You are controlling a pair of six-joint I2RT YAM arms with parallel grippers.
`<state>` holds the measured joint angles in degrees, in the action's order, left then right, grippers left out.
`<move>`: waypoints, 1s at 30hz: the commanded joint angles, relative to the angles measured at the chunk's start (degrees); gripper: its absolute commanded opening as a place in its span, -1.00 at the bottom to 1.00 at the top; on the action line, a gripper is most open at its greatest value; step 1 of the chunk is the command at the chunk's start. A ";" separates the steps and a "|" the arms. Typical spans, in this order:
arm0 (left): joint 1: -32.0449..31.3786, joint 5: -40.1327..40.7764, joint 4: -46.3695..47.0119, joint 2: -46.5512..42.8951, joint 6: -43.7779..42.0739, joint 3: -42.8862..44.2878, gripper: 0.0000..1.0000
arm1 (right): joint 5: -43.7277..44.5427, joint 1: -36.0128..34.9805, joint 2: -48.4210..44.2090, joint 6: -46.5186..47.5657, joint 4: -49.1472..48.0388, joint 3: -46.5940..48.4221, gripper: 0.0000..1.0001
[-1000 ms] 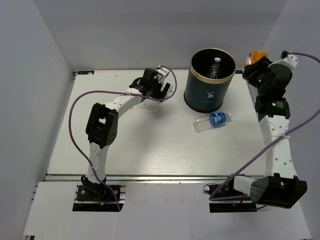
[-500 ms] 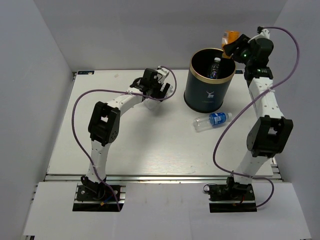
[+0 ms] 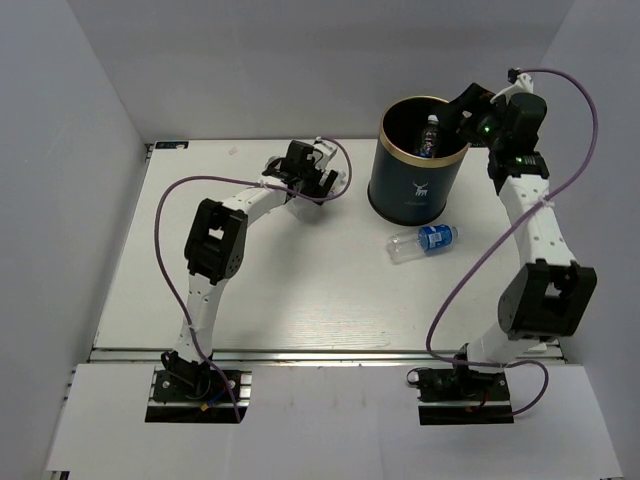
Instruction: Put the plastic bottles in the bin
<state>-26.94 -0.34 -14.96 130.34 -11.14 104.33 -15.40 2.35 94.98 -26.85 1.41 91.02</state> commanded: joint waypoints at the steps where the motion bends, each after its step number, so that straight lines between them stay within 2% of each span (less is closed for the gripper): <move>1: 0.66 -1.86 0.11 0.87 -0.90 2.10 1.00 | -0.69 -0.50 -9.01 -1.10 -4.57 -5.32 0.81; 5: 0.66 -1.86 0.63 2.81 -0.90 1.49 1.00 | -0.25 -0.94 -15.77 -0.66 -3.18 -8.84 0.81; 9: 0.13 -2.39 1.16 3.34 -0.90 0.96 0.74 | 0.37 -1.21 -19.65 0.92 -1.68 -11.13 0.81; 10: 0.13 -2.91 1.16 3.34 -0.90 0.96 0.40 | 0.80 -1.12 -20.01 1.27 -1.50 -12.52 0.81; 12: -0.39 -3.44 0.63 3.34 -0.90 1.48 -0.02 | 1.42 -1.21 -21.49 1.80 0.16 -13.59 0.75; 14: -0.40 -4.66 0.11 0.97 -0.90 2.27 -0.73 | 2.39 -1.12 -22.73 3.29 0.79 -16.13 0.57; 15: -0.40 -5.28 -0.41 0.01 -0.38 3.32 -0.91 | 2.91 -1.03 -24.30 3.82 1.14 -17.62 0.34; 17: -0.92 -6.25 -1.03 -3.42 0.32 5.60 -0.96 | 4.05 -1.12 -25.54 5.05 0.61 -20.35 0.06; 18: -0.92 -7.12 -1.64 -4.73 0.33 6.57 -0.96 | 5.80 -1.12 -27.55 5.49 0.18 -22.53 -0.21; 20: -0.92 -7.13 -1.65 -8.94 1.55 9.03 -1.00 | 8.61 -0.94 -28.97 7.25 -0.79 -27.19 -0.39; 26: -0.92 -6.52 -0.34 -16.17 6.12 14.93 -1.00 | 10.12 -0.86 -33.45 8.48 -0.71 -35.02 -0.37; 30: -1.45 -10.97 8.17 -18.02 14.36 15.46 -1.00 | 11.35 -0.85 -34.68 9.01 0.08 -37.67 -0.34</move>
<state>-27.99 -6.90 -13.61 116.40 -3.68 117.82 -6.17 1.37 61.98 -19.57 3.09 54.30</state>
